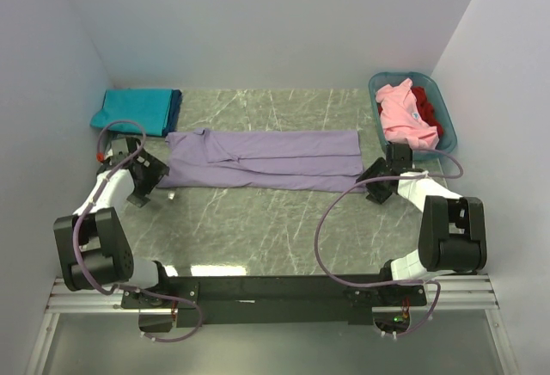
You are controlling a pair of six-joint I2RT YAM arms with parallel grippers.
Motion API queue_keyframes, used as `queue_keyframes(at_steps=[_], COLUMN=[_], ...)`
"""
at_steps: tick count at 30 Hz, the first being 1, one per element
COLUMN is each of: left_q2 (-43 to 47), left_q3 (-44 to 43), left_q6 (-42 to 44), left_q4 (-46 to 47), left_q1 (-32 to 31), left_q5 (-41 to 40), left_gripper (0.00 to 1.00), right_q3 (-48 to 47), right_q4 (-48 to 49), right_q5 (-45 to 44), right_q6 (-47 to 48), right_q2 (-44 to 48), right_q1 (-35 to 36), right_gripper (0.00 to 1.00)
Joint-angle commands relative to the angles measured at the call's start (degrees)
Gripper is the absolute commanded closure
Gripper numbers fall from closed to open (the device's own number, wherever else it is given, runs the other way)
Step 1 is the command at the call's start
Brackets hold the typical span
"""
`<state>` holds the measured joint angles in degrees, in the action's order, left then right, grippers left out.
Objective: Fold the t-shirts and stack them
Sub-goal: Fold the tshirt
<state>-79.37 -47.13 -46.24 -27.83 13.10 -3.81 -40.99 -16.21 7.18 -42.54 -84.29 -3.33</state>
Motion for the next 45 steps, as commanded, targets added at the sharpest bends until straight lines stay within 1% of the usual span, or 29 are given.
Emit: queue_keyframes(at_steps=[1, 6, 7, 11, 12, 13, 17, 26, 32, 33, 34, 35, 36, 38, 39, 40, 42, 45], left_q2=[-1.2, -4.4, -5.2, -7.9, -8.4, -9.1, -10.8, -13.7, -14.8, -15.0, -14.9, -14.9, -14.9, -14.7, -14.6, -14.5, -14.3, -13.9], left_q3=[-1.2, -1.6, -1.4, -2.7, -3.2, -3.4, -4.1, -4.9, -5.6, -5.6, -5.5, -5.3, -5.2, -5.1, -5.2, -5.2, -5.3, -5.7], left_q6=[-0.8, -1.5, -1.5, -0.6, -0.5, -0.4, -0.1, 0.3, 0.1, 0.1, 0.1, 0.1, 0.2, 0.4, 0.4, 0.4, 0.4, -0.1], left_q4=[4.9, 5.1, 5.5, 4.6, 4.5, 4.4, 4.0, 4.1, 4.1, 3.8, 3.8, 3.8, 3.6, 3.3, 2.8, 2.4, 1.3, -2.3], left_q1=[0.1, 0.1, 0.1, 0.1, 0.1, 0.1, 0.1, 0.1, 0.2, 0.1, 0.1, 0.2, 0.2, 0.1, 0.1, 0.1, 0.1, 0.1], left_q5=[3.3, 4.2, 4.0, 4.0, 2.2, 2.1, 1.1, 0.8, -0.2, -0.3, -0.6, -1.0, -1.2, -1.4, -1.7, -2.0, -3.3, -5.9], left_gripper=[0.01, 0.07, 0.11, 0.18, 0.20, 0.23, 0.29, 0.35, 0.47, 0.51, 0.55, 0.58, 0.66, 0.76, 0.83, 0.88, 0.99, 0.99], right_q3=[1.0, 2.1, 2.2, 2.7, 2.8, 2.8, 2.7, 2.6, 2.5, 2.5, 2.5, 2.2, 2.1, 1.8, 1.7, 1.7, 1.5, 1.3], right_q4=[4.1, 5.7, 5.9, 6.3, 6.4, 6.5, 6.0, 5.9, 5.9, 6.0, 6.0, 5.8, 5.7, 5.7, 5.5, 5.4, 4.2, 1.6], right_q5=[2.0, 3.8, 3.7, 3.5, 3.5, 3.5, 3.0, 2.7, 2.9, 2.9, 3.0, 3.0, 3.1, 3.2, 3.1, 2.8, 1.8, -0.3], right_q6=[-1.4, -2.2, -2.4, -2.6, -2.7, -2.8, -2.4, -1.3, -1.1, -1.0, -0.7, -0.7, -0.6, -0.3, -0.3, 0.1, 0.7, 1.7], right_q2=[0.6, -1.2, -1.3, -1.8, -1.9, -2.1, -2.5, -3.2, -4.3, -4.5, -4.7, -5.1, -5.4, -5.7, -5.7, -5.5, -4.9, -3.1], right_q1=[-0.9, -1.2, -1.3, -1.7, -1.9, -2.0, -2.3, -2.6, -2.8, -2.7, -2.8, -2.9, -3.0, -3.3, -3.3, -3.4, -4.0, -5.9], right_gripper=[0.38, 0.39, 0.39, 0.40, 0.40, 0.41, 0.44, 0.51, 0.59, 0.61, 0.67, 0.71, 0.76, 0.85, 0.96, 1.00, 1.00, 1.00])
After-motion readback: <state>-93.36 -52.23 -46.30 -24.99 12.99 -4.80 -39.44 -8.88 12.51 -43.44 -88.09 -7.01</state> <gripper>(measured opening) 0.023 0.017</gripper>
